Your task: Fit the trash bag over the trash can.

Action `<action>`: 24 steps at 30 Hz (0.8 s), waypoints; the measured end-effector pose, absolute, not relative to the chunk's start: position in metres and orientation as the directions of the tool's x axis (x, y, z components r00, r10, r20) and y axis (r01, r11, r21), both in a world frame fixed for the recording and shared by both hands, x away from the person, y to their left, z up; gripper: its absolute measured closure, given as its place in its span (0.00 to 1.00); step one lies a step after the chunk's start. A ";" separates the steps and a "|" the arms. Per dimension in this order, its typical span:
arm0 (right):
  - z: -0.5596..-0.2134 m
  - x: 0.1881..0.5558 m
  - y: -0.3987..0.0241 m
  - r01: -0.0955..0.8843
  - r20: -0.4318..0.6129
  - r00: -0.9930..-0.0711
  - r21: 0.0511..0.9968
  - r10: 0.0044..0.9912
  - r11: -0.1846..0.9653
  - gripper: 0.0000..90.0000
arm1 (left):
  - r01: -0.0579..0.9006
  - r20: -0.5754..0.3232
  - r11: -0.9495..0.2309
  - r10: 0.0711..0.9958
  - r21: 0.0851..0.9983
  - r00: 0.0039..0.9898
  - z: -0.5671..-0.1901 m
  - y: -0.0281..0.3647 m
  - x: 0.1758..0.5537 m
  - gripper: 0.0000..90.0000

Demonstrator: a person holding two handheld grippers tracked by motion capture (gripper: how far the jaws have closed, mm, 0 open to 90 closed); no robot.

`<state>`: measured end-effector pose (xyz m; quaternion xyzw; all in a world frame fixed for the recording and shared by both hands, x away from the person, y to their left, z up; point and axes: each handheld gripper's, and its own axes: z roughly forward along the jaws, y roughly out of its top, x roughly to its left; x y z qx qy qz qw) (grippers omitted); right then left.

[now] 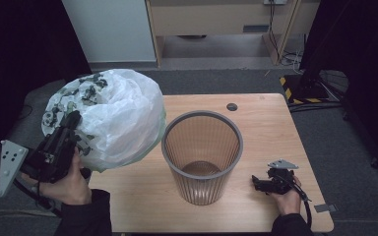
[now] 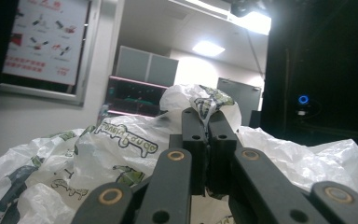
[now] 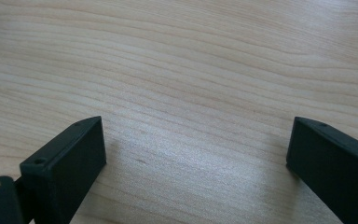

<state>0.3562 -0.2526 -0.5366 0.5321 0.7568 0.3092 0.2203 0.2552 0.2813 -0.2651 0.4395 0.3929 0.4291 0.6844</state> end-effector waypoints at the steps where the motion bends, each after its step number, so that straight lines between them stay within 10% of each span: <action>1: -0.537 0.356 -0.253 0.664 -0.005 -0.337 0.708 0.942 0.241 0.05 | -0.245 -0.158 0.246 0.931 0.938 0.328 -0.264 0.278 0.255 0.97; 24: -0.538 0.355 -0.253 0.659 -0.003 -0.336 0.714 0.942 0.237 0.04 | -0.198 -0.151 0.279 0.858 0.940 0.491 -0.262 0.193 0.273 0.97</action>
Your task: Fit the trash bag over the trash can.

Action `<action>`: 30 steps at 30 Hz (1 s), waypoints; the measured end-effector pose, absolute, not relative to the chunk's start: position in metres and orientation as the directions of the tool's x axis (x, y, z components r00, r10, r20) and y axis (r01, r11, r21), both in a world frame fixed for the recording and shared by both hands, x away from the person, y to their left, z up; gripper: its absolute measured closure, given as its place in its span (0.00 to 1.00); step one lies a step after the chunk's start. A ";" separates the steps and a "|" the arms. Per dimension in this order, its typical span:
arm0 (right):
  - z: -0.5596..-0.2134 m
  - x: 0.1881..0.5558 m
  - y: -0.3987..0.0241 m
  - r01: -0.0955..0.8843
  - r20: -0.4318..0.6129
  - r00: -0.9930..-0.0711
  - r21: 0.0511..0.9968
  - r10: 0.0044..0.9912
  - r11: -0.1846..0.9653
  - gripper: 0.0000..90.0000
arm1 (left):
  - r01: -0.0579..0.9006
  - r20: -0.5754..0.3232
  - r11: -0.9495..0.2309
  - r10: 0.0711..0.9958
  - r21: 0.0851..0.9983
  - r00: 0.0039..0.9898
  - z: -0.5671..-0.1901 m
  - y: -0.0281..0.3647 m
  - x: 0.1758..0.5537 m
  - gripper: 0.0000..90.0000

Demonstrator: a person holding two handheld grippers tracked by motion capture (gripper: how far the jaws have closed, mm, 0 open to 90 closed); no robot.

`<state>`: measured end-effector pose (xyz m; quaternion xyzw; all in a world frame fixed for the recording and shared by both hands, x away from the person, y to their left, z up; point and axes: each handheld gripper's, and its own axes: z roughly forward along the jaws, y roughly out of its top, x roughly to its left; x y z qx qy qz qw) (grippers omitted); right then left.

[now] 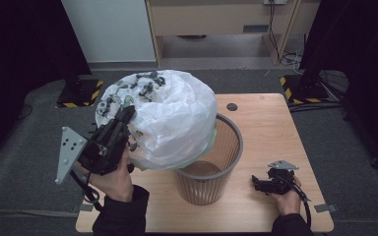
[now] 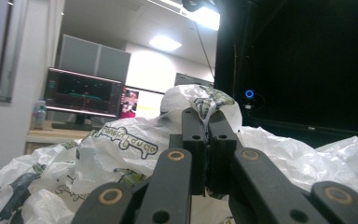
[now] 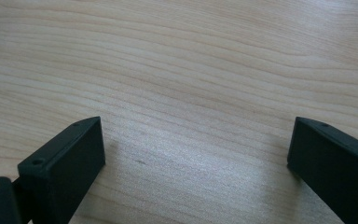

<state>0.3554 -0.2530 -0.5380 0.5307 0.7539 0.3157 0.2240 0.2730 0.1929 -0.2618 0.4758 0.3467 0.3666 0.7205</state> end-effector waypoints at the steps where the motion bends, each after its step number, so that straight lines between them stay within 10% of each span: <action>1: -0.538 0.355 -0.253 0.659 -0.002 -0.336 0.714 0.942 0.236 0.04 | -0.196 -0.150 0.278 0.855 0.940 0.497 -0.262 0.189 0.273 0.97; 30: -0.538 0.355 -0.253 0.660 -0.004 -0.337 0.712 0.942 0.239 0.04 | -0.078 -0.145 0.240 0.784 0.968 0.603 -0.294 0.127 0.280 0.97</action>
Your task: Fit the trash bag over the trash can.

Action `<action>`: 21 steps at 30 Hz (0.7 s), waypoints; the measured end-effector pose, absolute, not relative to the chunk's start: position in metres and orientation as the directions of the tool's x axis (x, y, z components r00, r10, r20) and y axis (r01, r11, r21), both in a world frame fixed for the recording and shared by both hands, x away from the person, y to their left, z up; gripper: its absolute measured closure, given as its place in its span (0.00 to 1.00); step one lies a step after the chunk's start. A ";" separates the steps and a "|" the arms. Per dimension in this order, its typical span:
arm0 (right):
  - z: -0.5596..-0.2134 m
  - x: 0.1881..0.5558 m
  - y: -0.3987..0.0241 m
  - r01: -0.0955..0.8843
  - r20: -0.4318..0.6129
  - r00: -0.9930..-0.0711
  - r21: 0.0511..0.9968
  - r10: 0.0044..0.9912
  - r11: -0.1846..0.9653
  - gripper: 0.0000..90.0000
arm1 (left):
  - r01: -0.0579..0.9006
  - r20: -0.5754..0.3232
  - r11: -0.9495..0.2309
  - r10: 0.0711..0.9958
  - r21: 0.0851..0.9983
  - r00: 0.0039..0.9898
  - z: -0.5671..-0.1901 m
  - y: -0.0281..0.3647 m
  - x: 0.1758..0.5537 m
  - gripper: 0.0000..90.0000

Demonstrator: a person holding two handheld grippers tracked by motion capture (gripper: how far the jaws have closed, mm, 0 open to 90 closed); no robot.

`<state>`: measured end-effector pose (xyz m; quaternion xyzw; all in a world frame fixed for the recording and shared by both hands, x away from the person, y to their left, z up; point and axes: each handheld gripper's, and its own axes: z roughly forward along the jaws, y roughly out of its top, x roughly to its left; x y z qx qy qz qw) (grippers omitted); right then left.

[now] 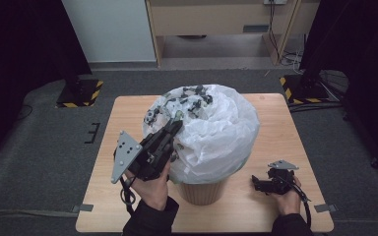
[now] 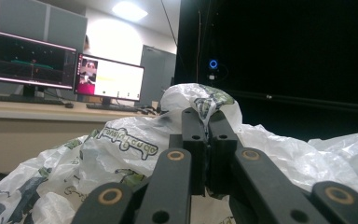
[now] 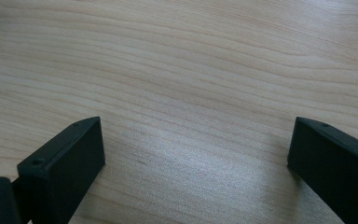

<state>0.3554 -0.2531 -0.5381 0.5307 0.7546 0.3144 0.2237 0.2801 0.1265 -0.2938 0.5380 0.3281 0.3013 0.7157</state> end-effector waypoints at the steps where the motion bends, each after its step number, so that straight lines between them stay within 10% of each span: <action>1: -0.538 0.355 -0.253 0.662 -0.003 -0.336 0.711 0.942 0.238 0.04 | -0.073 -0.146 0.237 0.785 0.969 0.602 -0.296 0.126 0.281 0.97; 21: -0.538 0.356 -0.253 0.661 -0.006 -0.334 0.712 0.942 0.239 0.04 | -0.012 -0.143 0.185 0.800 0.983 0.583 -0.317 0.124 0.298 0.86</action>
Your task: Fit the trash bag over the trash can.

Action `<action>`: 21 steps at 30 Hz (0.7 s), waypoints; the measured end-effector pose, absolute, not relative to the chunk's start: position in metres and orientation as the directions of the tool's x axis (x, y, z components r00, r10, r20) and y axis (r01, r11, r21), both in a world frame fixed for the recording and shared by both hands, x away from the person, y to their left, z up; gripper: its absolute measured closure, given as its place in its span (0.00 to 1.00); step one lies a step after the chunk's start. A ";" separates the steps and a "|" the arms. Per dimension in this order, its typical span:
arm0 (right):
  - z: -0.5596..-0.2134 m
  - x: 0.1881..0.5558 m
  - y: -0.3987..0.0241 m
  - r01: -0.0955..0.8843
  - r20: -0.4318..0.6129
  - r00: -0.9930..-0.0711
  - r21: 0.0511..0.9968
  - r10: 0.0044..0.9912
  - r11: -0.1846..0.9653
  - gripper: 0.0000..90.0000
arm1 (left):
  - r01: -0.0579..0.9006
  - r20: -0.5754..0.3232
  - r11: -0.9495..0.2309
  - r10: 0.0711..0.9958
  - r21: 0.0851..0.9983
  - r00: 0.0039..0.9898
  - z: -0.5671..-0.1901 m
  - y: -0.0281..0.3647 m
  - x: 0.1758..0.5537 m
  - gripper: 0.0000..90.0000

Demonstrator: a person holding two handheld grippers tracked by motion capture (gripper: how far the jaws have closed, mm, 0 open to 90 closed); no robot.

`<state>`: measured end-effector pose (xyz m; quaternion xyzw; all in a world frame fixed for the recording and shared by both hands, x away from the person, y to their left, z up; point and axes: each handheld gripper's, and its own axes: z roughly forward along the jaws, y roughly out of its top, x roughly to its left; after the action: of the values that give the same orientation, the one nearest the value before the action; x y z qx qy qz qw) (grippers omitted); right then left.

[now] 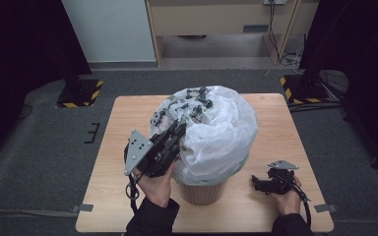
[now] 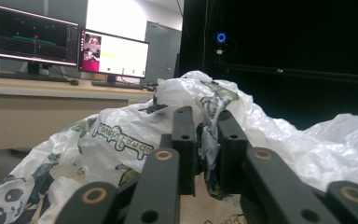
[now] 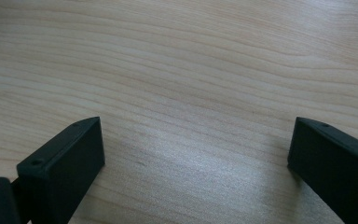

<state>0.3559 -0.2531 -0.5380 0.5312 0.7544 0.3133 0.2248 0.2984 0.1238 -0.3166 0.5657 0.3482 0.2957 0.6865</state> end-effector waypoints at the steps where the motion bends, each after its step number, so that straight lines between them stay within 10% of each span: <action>1: -0.538 0.356 -0.253 0.662 -0.006 -0.330 0.712 0.944 0.236 0.05 | -0.012 -0.147 0.190 0.799 0.982 0.583 -0.317 0.125 0.299 0.83; 8: -0.531 0.355 -0.255 0.645 -0.010 -0.305 0.733 0.952 0.215 0.16 | -0.066 -0.148 0.228 0.800 0.971 0.581 -0.312 0.141 0.293 0.53; 21: -0.521 0.352 -0.260 0.589 0.013 -0.271 0.793 0.963 0.155 0.22 | -0.115 -0.144 0.248 0.817 0.962 0.558 -0.294 0.176 0.280 0.32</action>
<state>0.3522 -0.2601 -0.5212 0.5439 0.7132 0.3560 0.2623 0.2804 0.1755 -0.2939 0.5189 0.3383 0.3267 0.7139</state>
